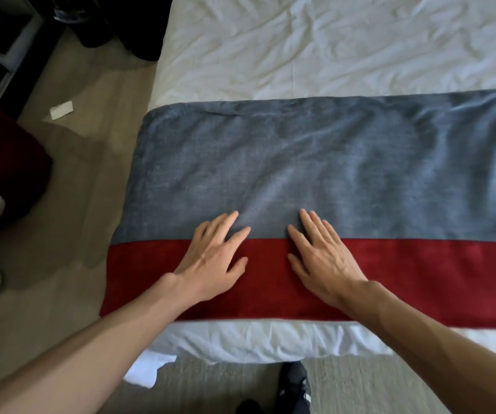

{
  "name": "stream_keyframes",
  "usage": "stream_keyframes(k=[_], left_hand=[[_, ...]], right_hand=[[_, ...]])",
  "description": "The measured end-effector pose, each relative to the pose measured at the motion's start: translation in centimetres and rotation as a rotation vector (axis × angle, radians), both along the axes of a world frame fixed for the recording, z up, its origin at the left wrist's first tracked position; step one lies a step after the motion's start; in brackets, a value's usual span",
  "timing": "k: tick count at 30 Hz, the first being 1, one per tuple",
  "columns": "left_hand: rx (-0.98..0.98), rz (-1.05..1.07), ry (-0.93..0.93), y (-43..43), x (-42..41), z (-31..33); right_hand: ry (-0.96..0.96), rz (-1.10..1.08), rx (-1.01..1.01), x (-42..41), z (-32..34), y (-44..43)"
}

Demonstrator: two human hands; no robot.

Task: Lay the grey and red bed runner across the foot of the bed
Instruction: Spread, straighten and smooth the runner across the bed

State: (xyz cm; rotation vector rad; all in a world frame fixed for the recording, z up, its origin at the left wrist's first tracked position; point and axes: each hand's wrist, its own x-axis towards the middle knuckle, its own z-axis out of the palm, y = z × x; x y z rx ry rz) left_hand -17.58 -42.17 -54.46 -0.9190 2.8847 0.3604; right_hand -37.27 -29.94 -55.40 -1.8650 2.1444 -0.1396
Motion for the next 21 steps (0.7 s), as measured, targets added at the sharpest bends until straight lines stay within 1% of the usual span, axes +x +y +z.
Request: stream_keyframes(k=[7, 12, 16, 18, 21], left_hand=[[0.002, -0.024, 0.037, 3.3, 3.7, 0.6], [0.027, -0.036, 0.095, 6.6, 5.1, 0.1], [-0.054, -0.055, 0.122, 8.8, 5.2, -0.4], [-0.051, -0.023, 0.099, 9.2, 4.8, -0.3], [-0.055, 0.005, 0.010, 9.1, 3.9, -0.1]], right_hand=[[0.001, 0.002, -0.003, 4.5, -0.1, 4.6], [0.015, -0.005, -0.109, 6.5, 0.3, 7.1], [0.089, 0.035, -0.147, 7.1, 0.1, 8.2], [0.132, 0.027, -0.167, 7.3, 0.1, 7.9], [0.148, 0.006, -0.141, 7.4, 0.3, 7.1]])
